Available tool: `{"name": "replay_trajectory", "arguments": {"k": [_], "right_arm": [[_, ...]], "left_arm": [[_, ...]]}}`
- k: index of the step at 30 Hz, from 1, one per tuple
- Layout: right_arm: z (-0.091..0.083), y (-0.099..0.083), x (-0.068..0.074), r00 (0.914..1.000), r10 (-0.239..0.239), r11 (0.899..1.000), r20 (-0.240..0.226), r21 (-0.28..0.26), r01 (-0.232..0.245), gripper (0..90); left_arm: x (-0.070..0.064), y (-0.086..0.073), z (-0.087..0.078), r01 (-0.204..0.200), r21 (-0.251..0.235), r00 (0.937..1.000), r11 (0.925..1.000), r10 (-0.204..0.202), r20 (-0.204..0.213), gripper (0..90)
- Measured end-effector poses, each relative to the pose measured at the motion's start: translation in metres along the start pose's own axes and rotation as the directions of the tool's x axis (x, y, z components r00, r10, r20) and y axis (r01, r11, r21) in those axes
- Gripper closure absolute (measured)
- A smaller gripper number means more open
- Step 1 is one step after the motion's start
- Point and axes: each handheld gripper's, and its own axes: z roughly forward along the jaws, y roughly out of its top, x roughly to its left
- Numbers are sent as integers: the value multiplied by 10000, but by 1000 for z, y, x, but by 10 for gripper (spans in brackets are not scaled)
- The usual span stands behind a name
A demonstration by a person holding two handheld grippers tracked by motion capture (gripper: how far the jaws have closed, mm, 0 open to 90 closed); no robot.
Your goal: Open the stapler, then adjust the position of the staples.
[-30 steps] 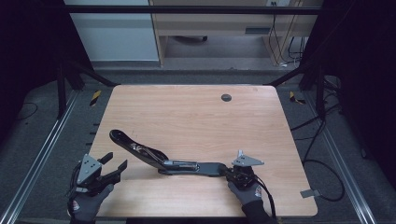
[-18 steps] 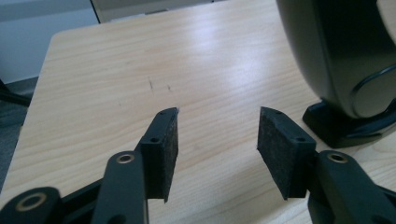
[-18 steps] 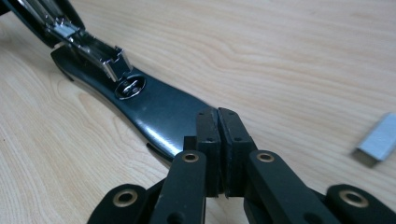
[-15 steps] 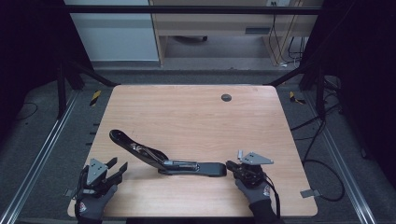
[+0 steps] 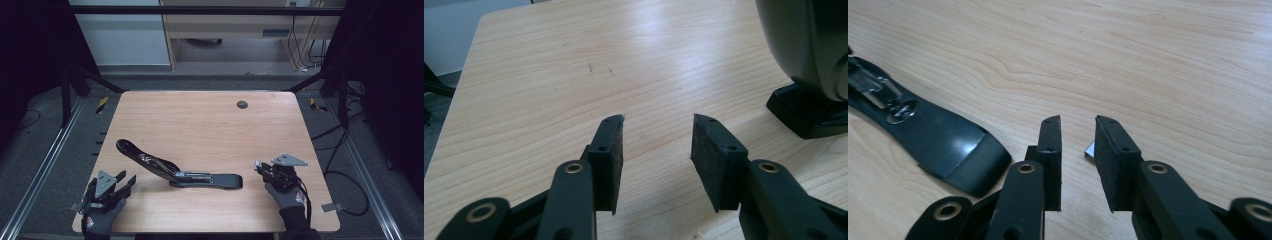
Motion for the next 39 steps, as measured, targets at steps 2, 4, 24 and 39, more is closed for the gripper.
{"name": "replay_trajectory", "arguments": {"k": [2, 4, 24, 39], "right_arm": [[3, 3, 0, 10000, 19, 9999, 91, 112, -20, 717], [5, 4, 0, 9998, 22, 9999, 202, 144, -25, 712], [31, 18, -6, 9967, 172, 9948, 789, 990, -250, 619], [50, 24, -8, 9943, 158, 9811, 1057, 1902, -358, 655]], "left_arm": [[0, 0, 0, -42, 12, 10000, 10000, 42, -54, 557], [-1, 0, 1, -43, 45, 10000, 10000, 43, -48, 561], [-2, -4, 7, -55, 389, 10000, 9992, 57, -33, 513], [-1, -6, 9, 47, 492, 10000, 9988, -46, -4, 496]]}}
